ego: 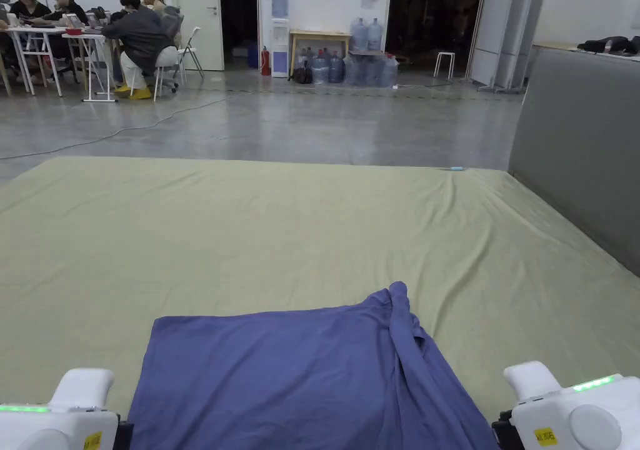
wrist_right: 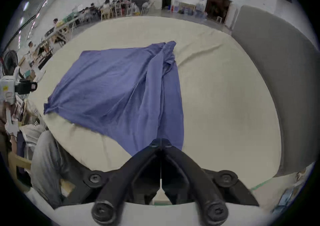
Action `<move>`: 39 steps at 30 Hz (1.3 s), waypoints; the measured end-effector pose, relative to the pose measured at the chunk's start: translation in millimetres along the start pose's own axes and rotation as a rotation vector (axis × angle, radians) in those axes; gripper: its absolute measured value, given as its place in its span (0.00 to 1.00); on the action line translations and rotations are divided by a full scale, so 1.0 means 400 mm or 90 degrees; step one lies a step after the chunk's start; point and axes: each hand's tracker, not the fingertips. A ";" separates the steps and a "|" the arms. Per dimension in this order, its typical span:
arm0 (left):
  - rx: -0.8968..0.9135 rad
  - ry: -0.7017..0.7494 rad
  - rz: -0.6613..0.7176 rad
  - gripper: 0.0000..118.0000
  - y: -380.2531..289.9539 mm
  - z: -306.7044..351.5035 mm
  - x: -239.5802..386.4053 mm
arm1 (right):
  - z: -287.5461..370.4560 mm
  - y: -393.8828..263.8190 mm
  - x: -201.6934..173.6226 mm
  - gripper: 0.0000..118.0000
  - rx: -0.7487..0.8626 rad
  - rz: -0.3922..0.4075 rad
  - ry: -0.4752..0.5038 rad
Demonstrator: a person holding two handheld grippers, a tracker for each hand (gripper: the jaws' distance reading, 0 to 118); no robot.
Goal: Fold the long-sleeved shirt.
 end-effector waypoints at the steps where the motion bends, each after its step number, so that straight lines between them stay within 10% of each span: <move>1: 0.000 -0.009 0.005 0.00 0.013 -0.003 0.005 | -0.014 0.001 -0.006 0.00 -0.008 0.004 0.004; 19: -0.006 0.043 0.027 0.00 0.450 -0.518 -0.057 | -0.313 0.510 0.033 0.00 0.028 0.021 0.001; 23: -0.072 0.079 0.084 0.93 0.490 -0.648 -0.088 | -0.360 0.582 0.039 0.00 0.037 0.006 0.005; 27: -0.116 0.112 0.089 0.86 0.497 -0.744 -0.093 | -0.388 0.622 0.051 0.00 0.035 -0.002 -0.011; 32: -0.109 0.106 0.039 0.00 0.491 -0.708 -0.010 | -0.422 0.684 0.037 0.00 0.022 -0.011 -0.002; 33: -0.110 0.090 0.026 0.00 0.489 -0.696 0.002 | -0.432 0.698 0.030 0.04 0.021 -0.006 0.000; 36: -0.105 0.072 0.008 0.00 0.496 -0.676 -0.003 | -0.479 0.751 -0.005 0.66 -0.005 0.008 0.023; 39: -0.109 0.066 0.008 0.00 0.500 -0.679 -0.019 | -0.537 0.787 -0.033 0.72 -0.039 -0.009 0.037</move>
